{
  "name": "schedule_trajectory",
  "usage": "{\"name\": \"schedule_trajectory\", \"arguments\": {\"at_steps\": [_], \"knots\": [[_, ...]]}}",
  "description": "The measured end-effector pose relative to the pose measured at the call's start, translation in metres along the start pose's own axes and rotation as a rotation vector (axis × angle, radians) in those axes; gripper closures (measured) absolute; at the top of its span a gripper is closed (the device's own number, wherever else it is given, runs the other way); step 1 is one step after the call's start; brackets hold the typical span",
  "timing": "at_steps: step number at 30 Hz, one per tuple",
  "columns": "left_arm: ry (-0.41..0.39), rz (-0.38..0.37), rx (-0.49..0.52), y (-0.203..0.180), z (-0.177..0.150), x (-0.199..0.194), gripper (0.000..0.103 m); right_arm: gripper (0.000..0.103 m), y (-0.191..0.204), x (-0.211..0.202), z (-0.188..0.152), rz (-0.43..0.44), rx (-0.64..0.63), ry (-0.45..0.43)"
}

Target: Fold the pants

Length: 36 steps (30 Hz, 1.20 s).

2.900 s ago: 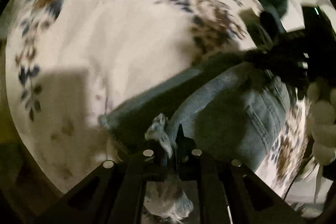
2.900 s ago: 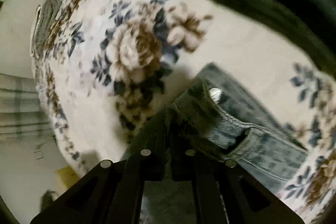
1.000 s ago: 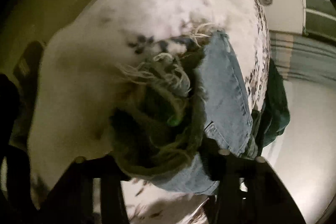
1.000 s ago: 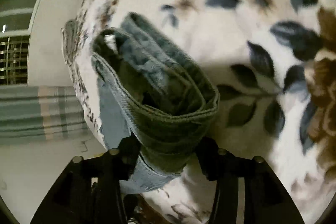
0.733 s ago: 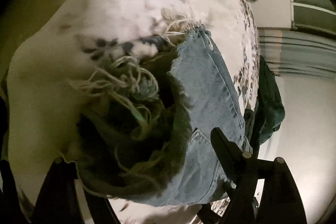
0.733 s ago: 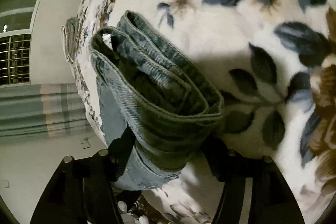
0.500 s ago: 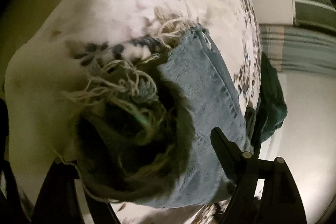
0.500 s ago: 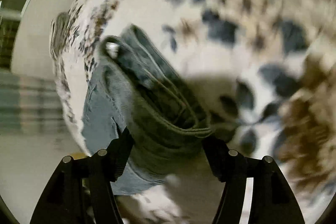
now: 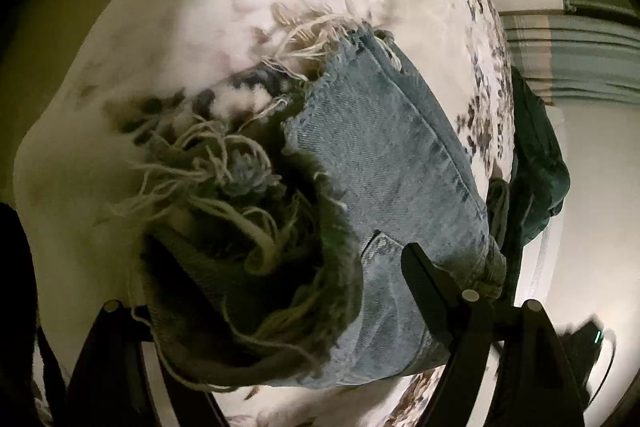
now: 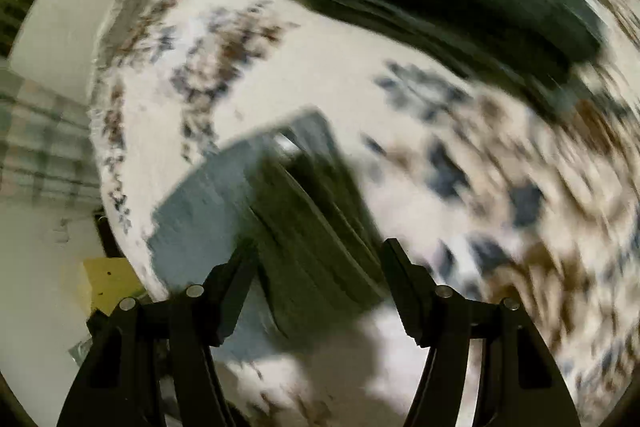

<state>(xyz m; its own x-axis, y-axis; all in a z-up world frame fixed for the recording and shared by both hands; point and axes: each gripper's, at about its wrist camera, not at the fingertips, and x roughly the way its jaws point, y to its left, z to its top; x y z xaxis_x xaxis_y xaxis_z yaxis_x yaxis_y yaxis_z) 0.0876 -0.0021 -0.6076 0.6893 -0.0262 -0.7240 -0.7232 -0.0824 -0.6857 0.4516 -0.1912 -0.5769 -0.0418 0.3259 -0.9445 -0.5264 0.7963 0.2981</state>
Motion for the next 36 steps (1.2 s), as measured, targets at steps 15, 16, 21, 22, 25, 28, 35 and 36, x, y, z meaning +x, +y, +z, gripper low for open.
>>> {"name": "schedule_trajectory", "arguments": {"at_steps": [15,16,21,22,25,28,35,36], "knots": [[0.017,0.023,0.053,-0.005,-0.002,0.003,0.024,0.093,0.052,0.051,0.042,-0.031,-0.112,-0.094],[0.017,0.025,0.057,-0.005,-0.003,0.003,0.024,0.093,0.05,0.047,0.041,-0.026,-0.102,-0.11],[0.015,0.025,0.057,-0.002,-0.004,0.002,0.024,0.091,0.045,0.057,0.049,0.017,-0.117,-0.088],[0.014,0.027,0.055,-0.002,-0.004,0.002,0.024,0.089,0.043,0.063,0.052,0.025,-0.125,-0.047],[0.013,0.03,0.046,-0.001,-0.004,0.002,0.024,0.049,0.027,0.051,0.048,0.067,-0.075,-0.037],[0.012,0.026,0.027,0.0,-0.003,0.002,0.024,0.021,-0.01,0.01,0.02,0.132,0.039,-0.084],[-0.012,0.02,-0.018,0.002,-0.003,0.001,0.024,0.021,-0.07,0.036,-0.063,0.298,0.296,0.043],[-0.018,0.023,-0.018,0.001,-0.004,0.0,0.024,0.021,-0.075,0.05,-0.068,0.334,0.332,0.057]]}}
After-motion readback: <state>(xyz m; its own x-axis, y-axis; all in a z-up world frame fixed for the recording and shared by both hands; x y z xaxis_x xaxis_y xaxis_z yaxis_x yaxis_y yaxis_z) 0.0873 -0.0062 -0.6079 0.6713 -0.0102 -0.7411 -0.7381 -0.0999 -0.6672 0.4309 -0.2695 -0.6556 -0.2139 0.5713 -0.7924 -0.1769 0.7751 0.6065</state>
